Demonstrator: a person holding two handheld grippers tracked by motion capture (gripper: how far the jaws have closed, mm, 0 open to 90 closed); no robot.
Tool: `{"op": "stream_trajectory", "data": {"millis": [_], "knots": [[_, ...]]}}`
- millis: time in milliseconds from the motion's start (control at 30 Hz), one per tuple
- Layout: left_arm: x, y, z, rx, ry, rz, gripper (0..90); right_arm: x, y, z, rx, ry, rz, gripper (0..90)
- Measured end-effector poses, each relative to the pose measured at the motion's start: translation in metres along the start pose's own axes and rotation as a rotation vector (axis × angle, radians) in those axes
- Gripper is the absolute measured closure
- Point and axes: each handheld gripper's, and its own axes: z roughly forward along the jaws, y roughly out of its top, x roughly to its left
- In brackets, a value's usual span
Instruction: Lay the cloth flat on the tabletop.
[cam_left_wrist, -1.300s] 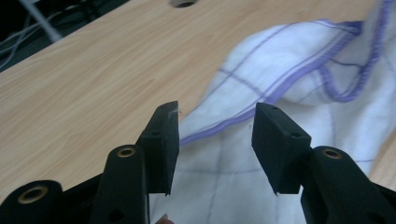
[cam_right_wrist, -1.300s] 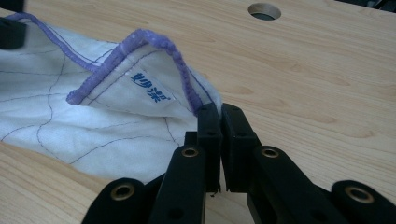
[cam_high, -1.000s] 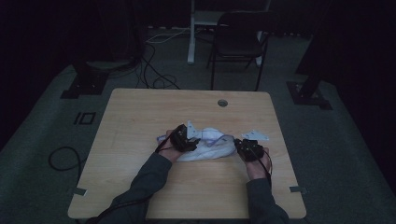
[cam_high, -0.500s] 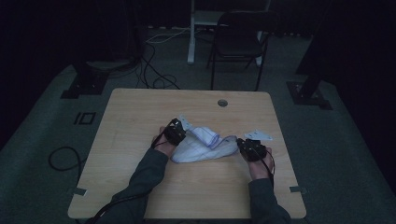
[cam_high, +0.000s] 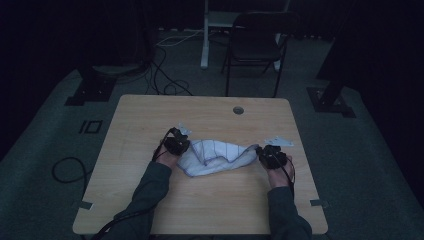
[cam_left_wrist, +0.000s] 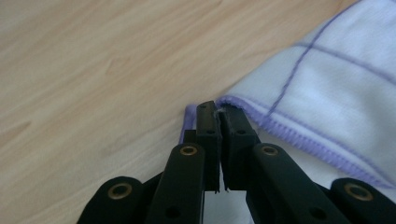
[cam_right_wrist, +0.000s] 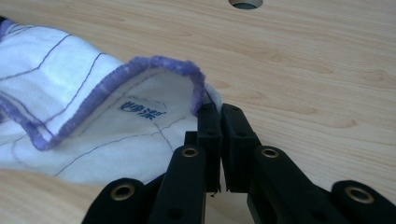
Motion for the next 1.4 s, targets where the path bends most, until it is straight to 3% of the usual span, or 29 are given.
{"op": "stream_trajectory", "data": {"millis": [33,67,133,267,367,467,667,800,967,1233,1400], "knots": [[0.002,-0.003,0.003,0.026,0.027,-0.008,86.6,-0.002,0.000,0.003,0.007,0.001,0.006,87.9],[0.002,-0.003,0.003,0.026,0.027,-0.008,84.7,-0.003,0.001,0.007,0.019,-0.004,0.009,87.9],[0.010,-0.009,0.005,0.031,0.034,-0.056,81.2,-0.008,0.002,0.012,0.033,-0.014,0.023,87.9],[0.012,-0.012,0.000,0.016,0.033,-0.060,76.5,-0.014,0.002,0.018,0.060,-0.029,0.039,86.9],[0.006,-0.015,-0.007,-0.007,0.021,-0.029,72.6,-0.018,0.002,0.021,0.079,-0.053,0.060,83.5],[0.001,-0.017,-0.010,-0.018,0.010,-0.010,71.0,-0.018,0.002,0.021,0.087,-0.080,0.051,81.0],[-0.028,-0.021,-0.020,-0.060,-0.056,0.061,63.7,-0.014,0.001,0.005,0.040,-0.081,0.031,71.3],[-0.040,-0.019,-0.022,-0.081,-0.063,0.088,58.9,-0.007,-0.002,-0.003,0.011,-0.061,0.018,70.4],[-0.053,-0.012,-0.018,-0.079,-0.076,0.121,54.8,0.014,-0.006,-0.011,-0.019,-0.004,-0.046,70.1],[-0.058,-0.008,-0.014,-0.066,-0.069,0.122,54.2,0.048,0.008,-0.003,-0.050,0.096,-0.165,65.1],[-0.057,-0.015,-0.022,-0.079,-0.083,0.089,54.3,0.069,0.020,0.008,-0.049,0.156,-0.235,62.9]]}}
